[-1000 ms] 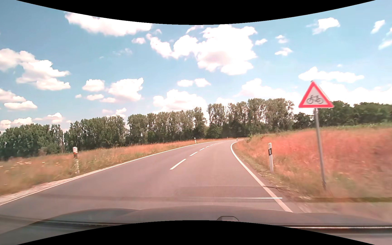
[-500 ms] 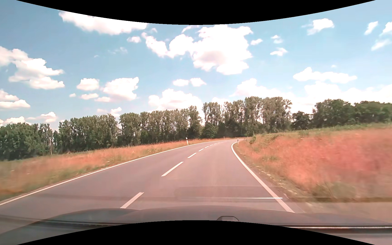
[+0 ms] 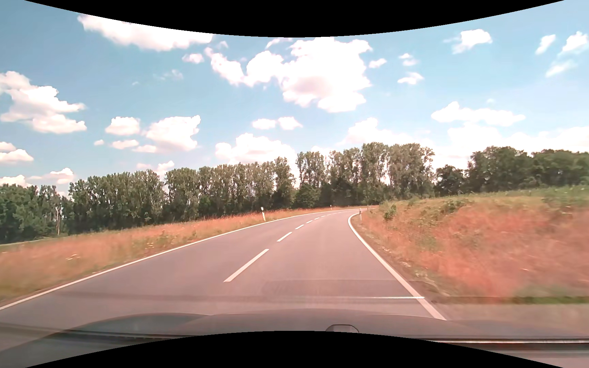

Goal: Follow the waypoints while adhering to traffic rules and regulations

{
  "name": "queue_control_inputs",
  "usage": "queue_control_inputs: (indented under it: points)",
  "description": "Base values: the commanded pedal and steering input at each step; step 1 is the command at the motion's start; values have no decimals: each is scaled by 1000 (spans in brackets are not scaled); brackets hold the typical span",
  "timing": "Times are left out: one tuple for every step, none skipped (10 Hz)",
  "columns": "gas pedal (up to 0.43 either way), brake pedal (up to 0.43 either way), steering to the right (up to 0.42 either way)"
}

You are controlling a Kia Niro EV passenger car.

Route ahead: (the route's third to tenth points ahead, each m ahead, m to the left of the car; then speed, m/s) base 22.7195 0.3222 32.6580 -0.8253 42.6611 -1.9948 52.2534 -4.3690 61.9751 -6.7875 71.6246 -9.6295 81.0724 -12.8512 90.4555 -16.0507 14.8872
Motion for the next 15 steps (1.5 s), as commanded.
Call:
queue_control_inputs:
  points:
    - [39,0,13]
    - [39,0,13]
    - [39,0,14]
    - [39,0,14]
    - [39,0,14]
    - [39,0,14]
    - [39,0,15]
    - [39,0,15]
    - [39,0,15]
    - [39,0,15]
    - [39,0,15]
    - [39,0,15]
    - [39,0,15]
    - [39,0,16]
    - [39,0,16]
